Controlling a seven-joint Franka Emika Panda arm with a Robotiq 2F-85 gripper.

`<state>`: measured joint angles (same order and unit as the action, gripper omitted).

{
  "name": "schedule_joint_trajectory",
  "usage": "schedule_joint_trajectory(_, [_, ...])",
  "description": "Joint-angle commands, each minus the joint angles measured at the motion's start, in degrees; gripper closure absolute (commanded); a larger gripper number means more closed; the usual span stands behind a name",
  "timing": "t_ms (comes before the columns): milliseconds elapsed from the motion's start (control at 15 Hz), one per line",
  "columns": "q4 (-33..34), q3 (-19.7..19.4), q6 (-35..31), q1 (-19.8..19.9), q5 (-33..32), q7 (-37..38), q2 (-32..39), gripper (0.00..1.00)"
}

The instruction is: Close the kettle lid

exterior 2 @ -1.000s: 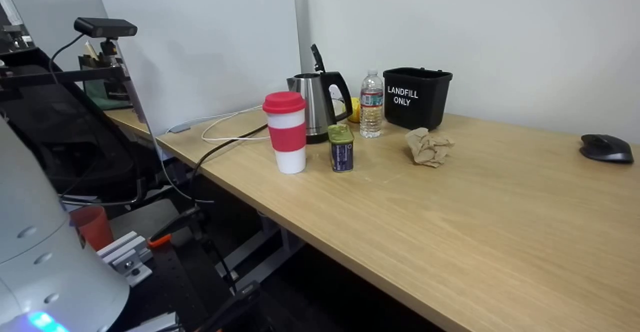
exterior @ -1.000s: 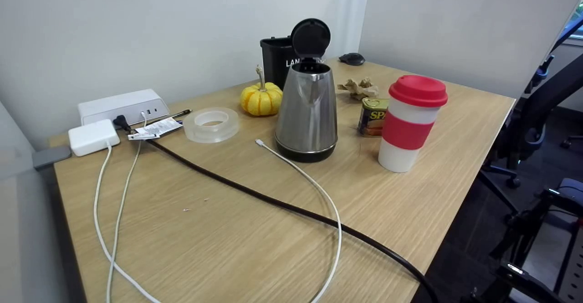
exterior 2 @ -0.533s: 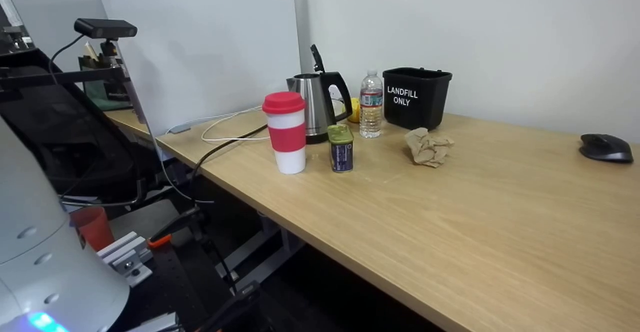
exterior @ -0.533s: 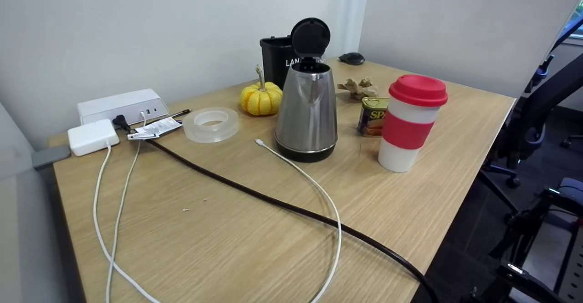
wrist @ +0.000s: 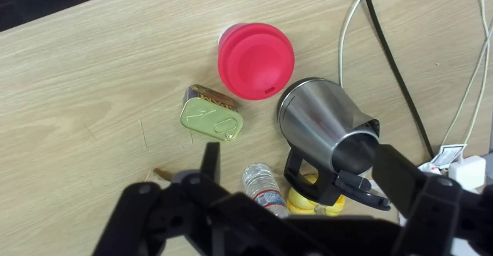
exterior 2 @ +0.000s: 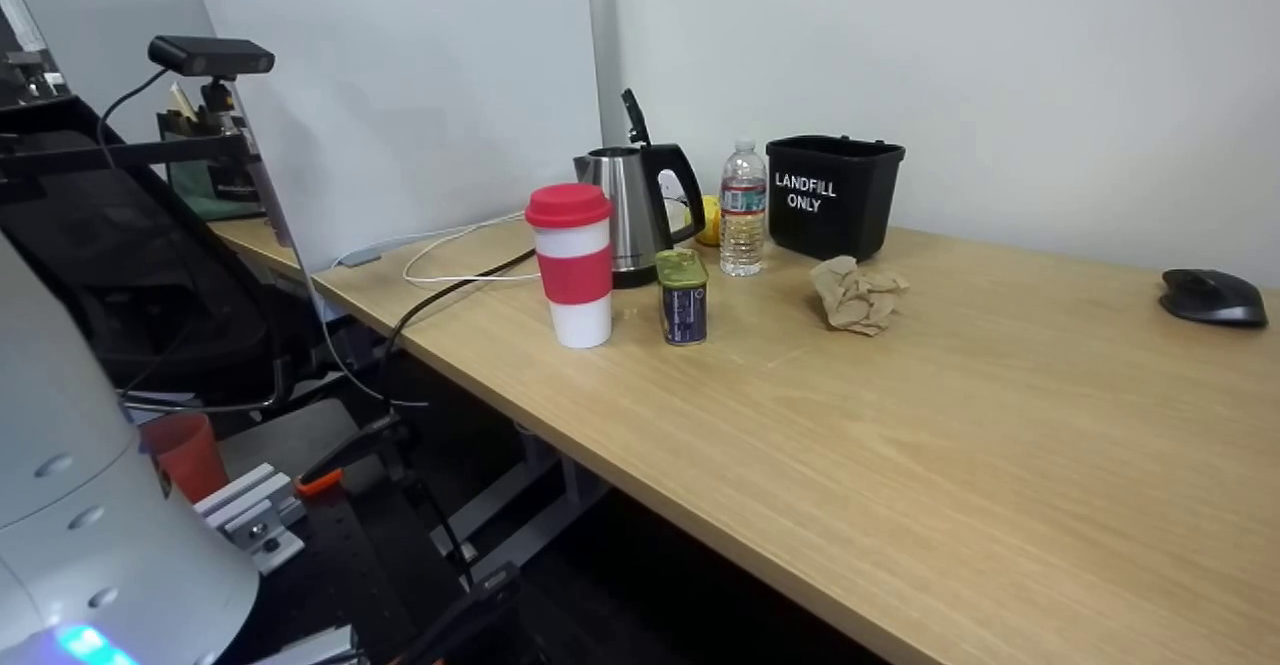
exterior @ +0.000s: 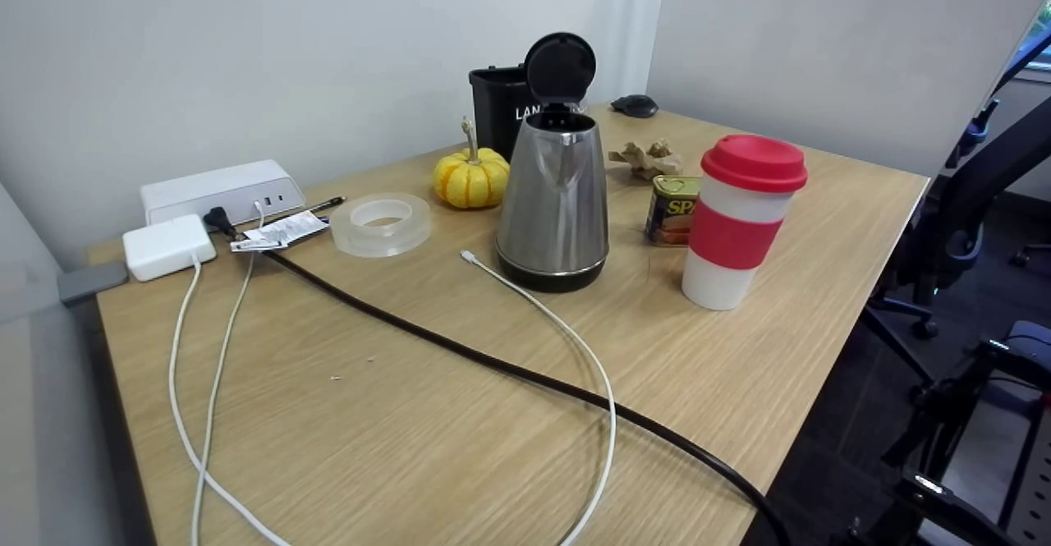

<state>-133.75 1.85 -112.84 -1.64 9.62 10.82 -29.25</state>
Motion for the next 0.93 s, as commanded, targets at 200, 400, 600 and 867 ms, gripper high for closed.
schedule_joint_trajectory(200, [-1.4,5.8,-17.9,2.6,-9.1,9.8,3.2,0.00])
schedule_joint_trajectory(400, [-1.2,8.0,-25.3,3.1,-13.1,15.5,6.5,0.00])
schedule_joint_trajectory(600, [-0.5,9.9,-30.1,3.6,-16.8,20.3,9.5,0.00])
schedule_joint_trajectory(867, [0.2,12.0,-36.0,3.4,-20.0,25.3,12.7,0.07])
